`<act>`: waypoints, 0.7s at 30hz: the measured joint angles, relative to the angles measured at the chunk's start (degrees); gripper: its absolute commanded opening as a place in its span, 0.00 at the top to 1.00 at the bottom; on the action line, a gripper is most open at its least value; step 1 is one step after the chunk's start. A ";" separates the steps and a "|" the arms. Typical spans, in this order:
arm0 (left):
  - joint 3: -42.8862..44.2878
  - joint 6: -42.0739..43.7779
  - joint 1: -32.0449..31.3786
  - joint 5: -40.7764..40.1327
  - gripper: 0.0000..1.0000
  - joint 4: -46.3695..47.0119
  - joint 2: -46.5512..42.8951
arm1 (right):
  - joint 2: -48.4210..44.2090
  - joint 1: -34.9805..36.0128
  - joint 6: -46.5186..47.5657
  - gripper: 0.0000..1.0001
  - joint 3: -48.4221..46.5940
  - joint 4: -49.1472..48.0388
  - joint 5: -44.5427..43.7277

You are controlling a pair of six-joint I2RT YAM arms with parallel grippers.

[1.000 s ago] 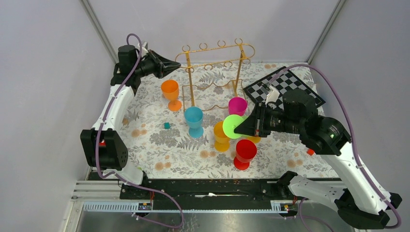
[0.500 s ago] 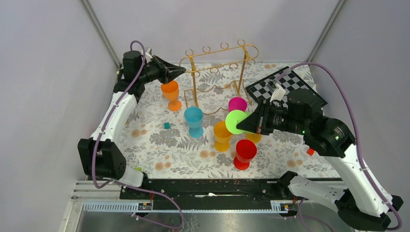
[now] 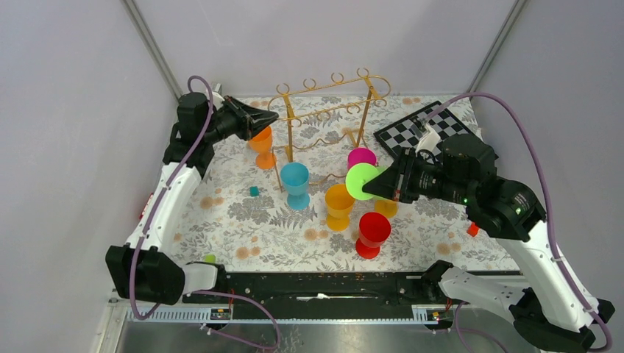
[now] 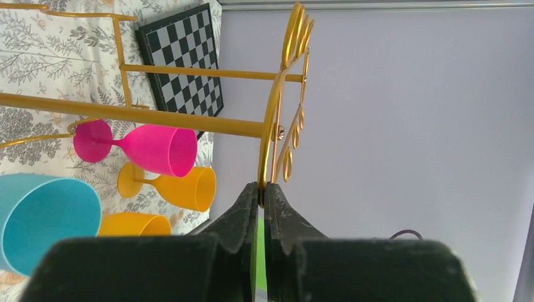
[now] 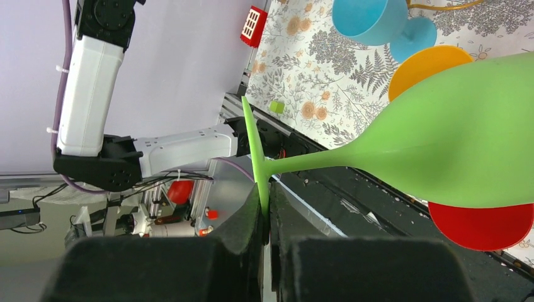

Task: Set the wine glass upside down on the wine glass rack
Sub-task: Adjust the wine rack at the center of the board.

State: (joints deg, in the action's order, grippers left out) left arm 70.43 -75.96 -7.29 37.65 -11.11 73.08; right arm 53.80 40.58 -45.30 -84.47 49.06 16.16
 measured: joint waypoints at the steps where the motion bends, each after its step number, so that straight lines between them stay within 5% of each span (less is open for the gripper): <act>1: -0.55 0.02 0.00 -0.17 1.00 0.07 -0.55 | 0.11 -0.11 0.00 1.00 0.00 0.00 0.02; 16: -5.57 0.94 -0.11 -1.29 1.00 -1.33 -5.25 | 2.40 -8.94 -3.34 1.00 -0.04 -3.85 5.90; 21: -5.64 2.45 -0.11 -1.44 0.73 -2.23 -5.88 | 2.40 -12.09 -4.57 1.00 0.94 -6.01 7.65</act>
State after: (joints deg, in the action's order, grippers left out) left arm 64.79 -73.52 -7.40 36.21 -13.34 67.20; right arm 56.21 28.49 -49.87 -83.53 43.05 23.81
